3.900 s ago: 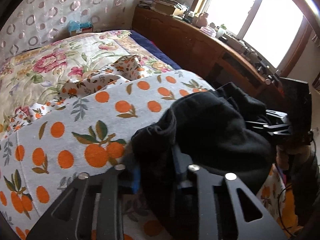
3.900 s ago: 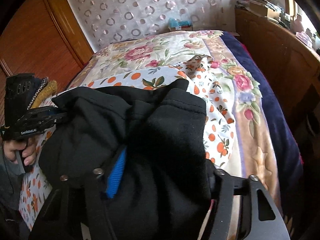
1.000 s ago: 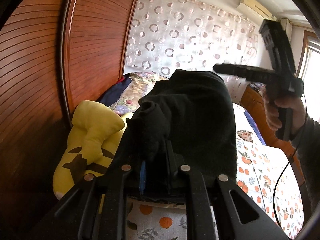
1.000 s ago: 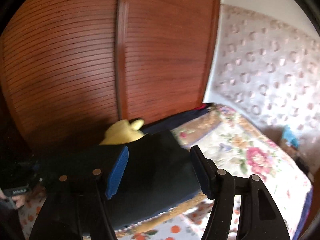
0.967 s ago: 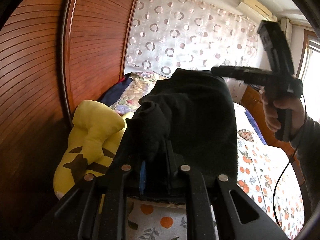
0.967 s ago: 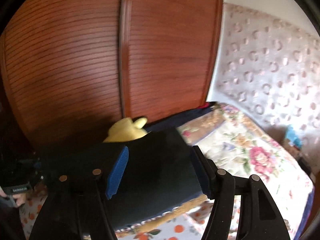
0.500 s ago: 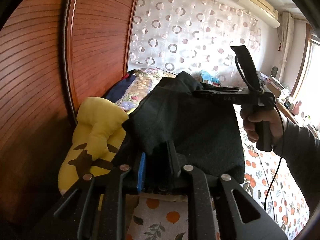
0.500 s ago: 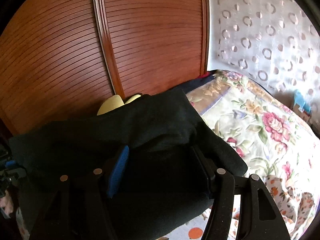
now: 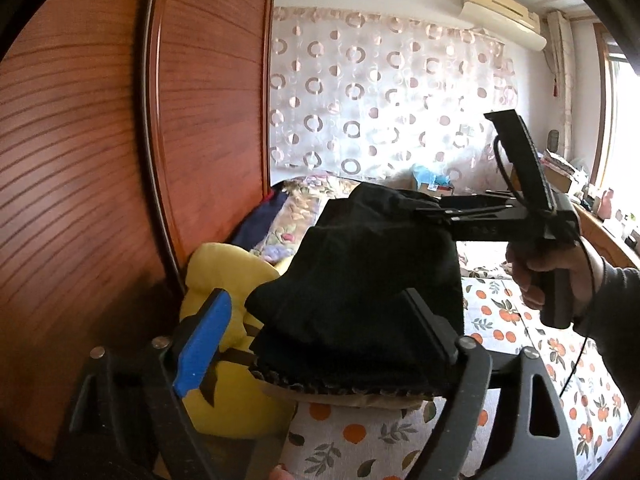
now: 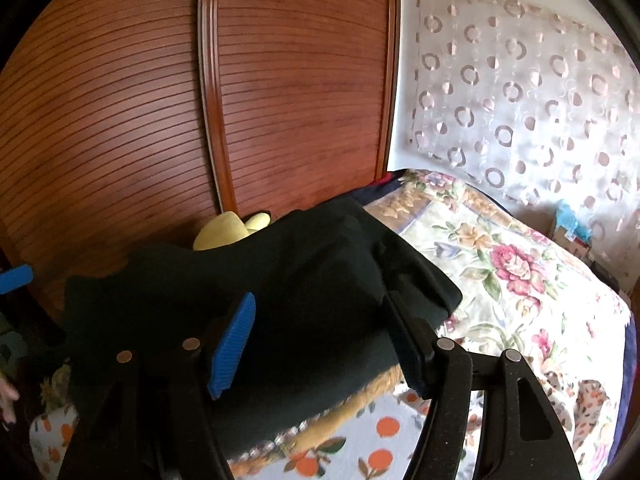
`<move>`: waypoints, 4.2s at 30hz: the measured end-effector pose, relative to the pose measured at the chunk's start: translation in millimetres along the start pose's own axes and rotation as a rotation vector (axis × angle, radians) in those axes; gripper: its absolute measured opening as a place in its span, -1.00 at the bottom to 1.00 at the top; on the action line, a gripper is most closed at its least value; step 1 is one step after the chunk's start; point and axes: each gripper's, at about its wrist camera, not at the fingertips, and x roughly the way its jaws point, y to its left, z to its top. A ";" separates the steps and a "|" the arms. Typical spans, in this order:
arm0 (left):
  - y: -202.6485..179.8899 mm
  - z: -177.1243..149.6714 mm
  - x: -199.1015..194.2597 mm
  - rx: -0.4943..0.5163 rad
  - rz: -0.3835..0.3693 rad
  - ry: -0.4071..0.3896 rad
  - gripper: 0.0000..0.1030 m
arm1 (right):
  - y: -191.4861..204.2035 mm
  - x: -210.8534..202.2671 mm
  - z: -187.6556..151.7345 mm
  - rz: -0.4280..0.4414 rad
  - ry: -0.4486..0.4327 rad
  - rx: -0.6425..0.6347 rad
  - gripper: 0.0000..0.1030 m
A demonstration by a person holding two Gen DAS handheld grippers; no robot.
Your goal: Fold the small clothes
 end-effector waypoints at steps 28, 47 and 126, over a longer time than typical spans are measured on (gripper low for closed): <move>-87.9 -30.5 -54.9 0.126 -0.187 0.010 0.71 | 63.0 -236.1 -138.6 -0.225 -0.107 0.222 0.66; -174.7 6.7 -124.5 0.206 -0.306 -0.112 0.71 | 111.8 -397.5 -184.8 -0.497 -0.291 0.343 0.66; -180.0 7.9 -124.5 0.183 -0.310 -0.135 0.71 | 99.5 -382.3 -199.6 -0.524 -0.313 0.346 0.66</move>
